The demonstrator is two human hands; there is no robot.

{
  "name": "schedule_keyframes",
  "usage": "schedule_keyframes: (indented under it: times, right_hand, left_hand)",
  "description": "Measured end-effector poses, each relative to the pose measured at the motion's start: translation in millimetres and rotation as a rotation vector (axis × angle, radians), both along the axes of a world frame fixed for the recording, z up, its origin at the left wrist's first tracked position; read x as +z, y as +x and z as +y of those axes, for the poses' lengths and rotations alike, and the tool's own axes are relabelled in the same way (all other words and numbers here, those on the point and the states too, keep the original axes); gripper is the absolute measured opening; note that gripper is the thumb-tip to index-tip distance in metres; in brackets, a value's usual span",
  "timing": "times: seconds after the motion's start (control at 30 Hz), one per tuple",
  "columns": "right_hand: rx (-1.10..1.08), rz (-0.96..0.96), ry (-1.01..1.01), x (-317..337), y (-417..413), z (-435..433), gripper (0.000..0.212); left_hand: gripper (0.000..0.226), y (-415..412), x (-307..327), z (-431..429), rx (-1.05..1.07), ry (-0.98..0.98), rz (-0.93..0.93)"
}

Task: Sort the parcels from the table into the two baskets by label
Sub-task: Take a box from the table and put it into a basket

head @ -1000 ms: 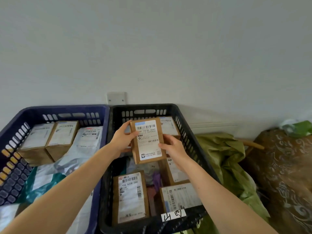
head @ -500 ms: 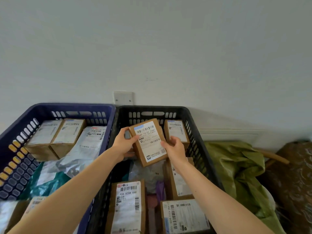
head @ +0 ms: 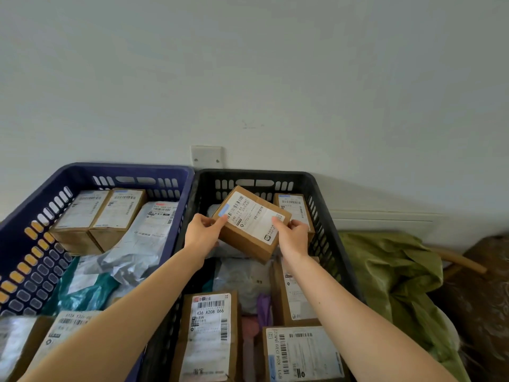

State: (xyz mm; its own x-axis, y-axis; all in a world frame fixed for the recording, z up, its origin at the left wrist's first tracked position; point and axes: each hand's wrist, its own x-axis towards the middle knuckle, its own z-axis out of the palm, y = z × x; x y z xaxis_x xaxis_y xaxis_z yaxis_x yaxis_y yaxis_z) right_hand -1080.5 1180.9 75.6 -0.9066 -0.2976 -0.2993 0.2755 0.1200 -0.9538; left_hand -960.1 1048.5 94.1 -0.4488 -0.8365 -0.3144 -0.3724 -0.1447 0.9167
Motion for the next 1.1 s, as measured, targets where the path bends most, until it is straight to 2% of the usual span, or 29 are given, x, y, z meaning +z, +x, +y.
schedule_keyframes:
  times: [0.1, 0.23, 0.47, 0.53, 0.63, 0.7, 0.83, 0.97, 1.1]
  right_hand:
    - [0.08, -0.005, -0.016, -1, -4, 1, 0.042]
    - [0.207, 0.011, 0.007, 1, -3, 6, 0.037]
    - [0.369, -0.029, 0.066, -11, 11, 10, 0.033]
    - [0.389, -0.034, 0.074, -14, 13, 11, 0.031]
    - [0.425, -0.024, 0.093, -18, 17, 11, 0.026]
    - [0.447, -0.004, 0.118, -22, 21, 8, 0.026]
    - [0.509, 0.038, 0.187, -32, 27, 4, 0.032]
    - [0.573, 0.05, 0.235, -38, 28, 6, 0.041]
    - [0.758, 0.213, 0.366, -40, 28, 8, 0.079]
  left_hand:
    - [0.043, 8, 3, -6, -0.063, -0.092, -0.101]
    - [0.046, 15, 8, -5, -0.27, -0.25, -0.224]
    - [0.023, 16, 12, -3, -0.462, -0.346, -0.548]
    - [0.033, 15, 8, 0, -0.526, -0.356, -0.601]
    - [0.06, 14, -6, 1, -0.603, -0.366, -0.669]
    - [0.066, 15, -16, 1, -0.617, -0.325, -0.717]
    - [0.068, 17, -33, 6, -0.637, -0.287, -0.818]
    - [0.071, 16, -35, 18, -0.674, -0.347, -0.908]
    - [0.075, 17, -39, 25, -0.743, -0.36, -0.927]
